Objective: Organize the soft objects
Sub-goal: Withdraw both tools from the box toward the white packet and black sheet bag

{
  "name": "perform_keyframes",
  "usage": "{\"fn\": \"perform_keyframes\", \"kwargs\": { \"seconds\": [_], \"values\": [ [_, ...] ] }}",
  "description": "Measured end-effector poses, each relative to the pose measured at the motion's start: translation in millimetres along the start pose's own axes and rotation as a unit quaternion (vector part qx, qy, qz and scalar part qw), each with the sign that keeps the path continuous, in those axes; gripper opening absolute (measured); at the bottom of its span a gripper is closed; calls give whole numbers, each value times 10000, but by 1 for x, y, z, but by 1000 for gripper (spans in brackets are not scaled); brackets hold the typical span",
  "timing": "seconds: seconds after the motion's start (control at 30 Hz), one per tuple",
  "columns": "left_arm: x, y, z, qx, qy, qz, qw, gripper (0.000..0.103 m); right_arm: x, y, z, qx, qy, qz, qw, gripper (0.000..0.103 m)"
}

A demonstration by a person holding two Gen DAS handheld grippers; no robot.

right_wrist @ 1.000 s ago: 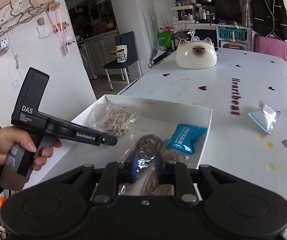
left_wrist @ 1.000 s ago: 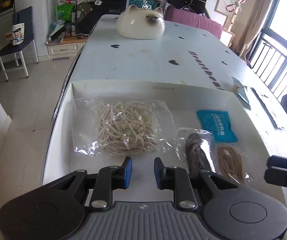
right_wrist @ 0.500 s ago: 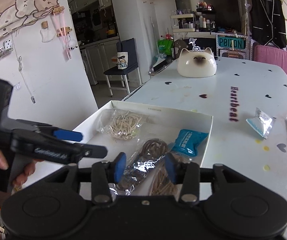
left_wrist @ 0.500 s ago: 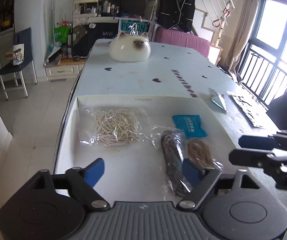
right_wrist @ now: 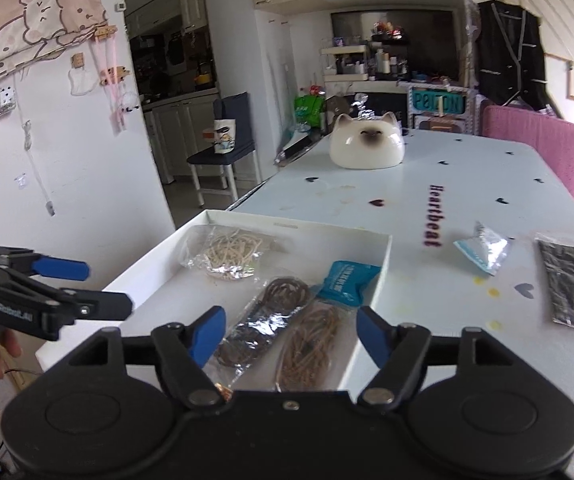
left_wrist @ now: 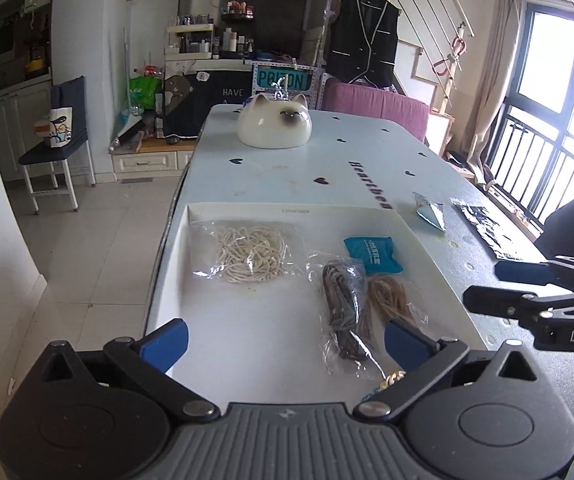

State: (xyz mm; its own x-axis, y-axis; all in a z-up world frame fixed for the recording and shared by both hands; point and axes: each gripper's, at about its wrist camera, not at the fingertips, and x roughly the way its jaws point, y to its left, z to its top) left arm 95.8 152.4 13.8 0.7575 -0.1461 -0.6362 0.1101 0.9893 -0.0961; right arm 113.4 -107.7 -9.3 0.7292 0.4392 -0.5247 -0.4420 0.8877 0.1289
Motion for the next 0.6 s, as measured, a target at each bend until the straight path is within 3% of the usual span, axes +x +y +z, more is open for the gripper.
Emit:
{"fn": "perform_keyframes", "kwargs": {
  "seconds": [0.17,0.27,0.6],
  "values": [
    [-9,0,-6,-81,-52,84,9999,103,-13,-1,-4,-2,-96,-120,9999,88],
    [-15,-2,-11,-84,-108,117,9998,103,-21,-2,-6,-5,-164,-190,9997,100],
    [-31,-12,-17,-121,-211,144,9996,103,-37,-4,-14,-42,-251,-263,9993,103]
  ]
}}
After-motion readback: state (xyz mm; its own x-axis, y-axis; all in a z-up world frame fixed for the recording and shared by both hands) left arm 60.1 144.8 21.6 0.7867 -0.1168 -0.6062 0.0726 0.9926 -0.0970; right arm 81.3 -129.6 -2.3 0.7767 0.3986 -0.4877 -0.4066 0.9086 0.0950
